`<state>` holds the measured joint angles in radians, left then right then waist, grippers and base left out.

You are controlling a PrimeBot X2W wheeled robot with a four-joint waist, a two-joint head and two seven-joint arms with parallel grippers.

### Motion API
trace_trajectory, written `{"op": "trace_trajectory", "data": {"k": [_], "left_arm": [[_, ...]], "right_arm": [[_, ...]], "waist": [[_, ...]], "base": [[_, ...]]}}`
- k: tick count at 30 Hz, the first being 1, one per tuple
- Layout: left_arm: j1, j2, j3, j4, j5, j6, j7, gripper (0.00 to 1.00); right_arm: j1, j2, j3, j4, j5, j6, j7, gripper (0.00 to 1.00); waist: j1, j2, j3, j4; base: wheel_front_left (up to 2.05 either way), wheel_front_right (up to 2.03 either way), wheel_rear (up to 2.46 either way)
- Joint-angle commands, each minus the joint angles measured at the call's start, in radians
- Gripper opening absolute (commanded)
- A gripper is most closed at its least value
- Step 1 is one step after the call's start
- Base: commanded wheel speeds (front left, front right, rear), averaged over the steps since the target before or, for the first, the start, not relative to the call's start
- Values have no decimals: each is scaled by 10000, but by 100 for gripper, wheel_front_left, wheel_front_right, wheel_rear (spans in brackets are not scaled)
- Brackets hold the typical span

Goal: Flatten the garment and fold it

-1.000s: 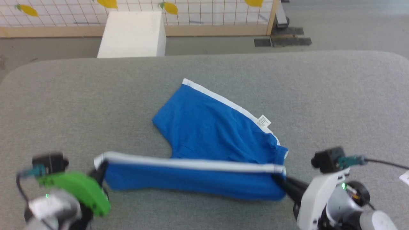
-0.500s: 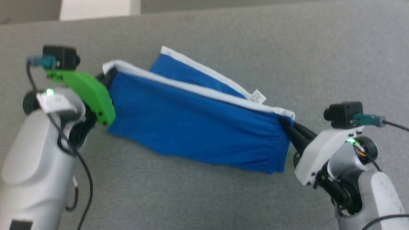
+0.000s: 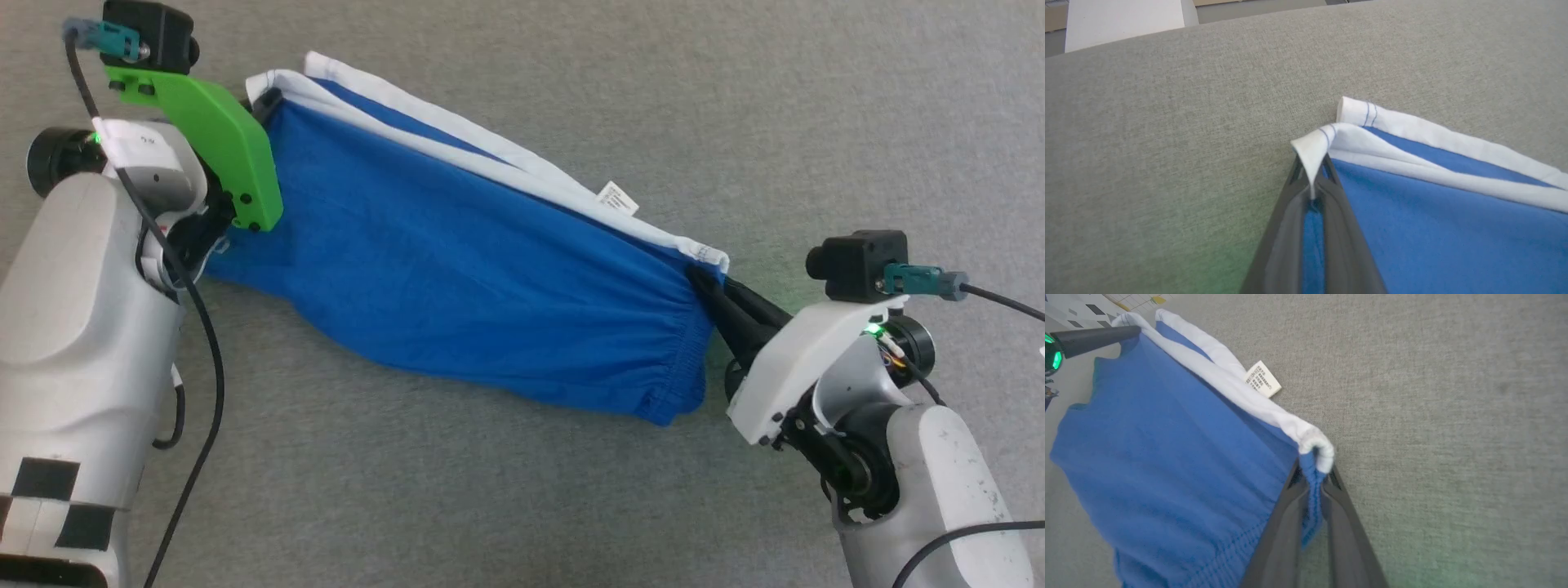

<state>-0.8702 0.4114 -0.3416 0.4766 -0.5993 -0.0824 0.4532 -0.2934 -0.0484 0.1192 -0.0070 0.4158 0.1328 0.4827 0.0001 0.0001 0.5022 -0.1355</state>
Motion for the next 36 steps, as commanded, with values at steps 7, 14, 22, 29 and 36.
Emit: {"op": "trace_trajectory", "data": {"k": [7,14,22,29,36], "left_arm": [[-476,-32,-164,276,13,-130,-85,0],[-434,-165,96,403,-80,-99,-1238,100],[1208,553,328,-728,899,12,-4774,100],[3642,813,1049,-2115,1414,900,-7034,100],[5592,386,1978,-3393,1386,1403,-7144,100]], "right_arm": [[-175,-19,209,339,70,-21,-42,0],[-11,-19,184,131,-74,-21,-599,100],[1300,-19,-617,-1061,-2362,-21,-425,100],[2306,-18,-299,-2002,-2789,-21,1156,100],[1682,-18,2,-1277,-2940,-21,1894,100]], "waist": [[-1,-1,355,-382],[-1,-1,-361,-124],[-1,-1,-1806,338],[-1,-1,-2368,709],[-1,-1,-2472,1060]], "base": [[0,0,0],[0,0,0],[0,0,0],[0,0,0],[0,0,0]]}}
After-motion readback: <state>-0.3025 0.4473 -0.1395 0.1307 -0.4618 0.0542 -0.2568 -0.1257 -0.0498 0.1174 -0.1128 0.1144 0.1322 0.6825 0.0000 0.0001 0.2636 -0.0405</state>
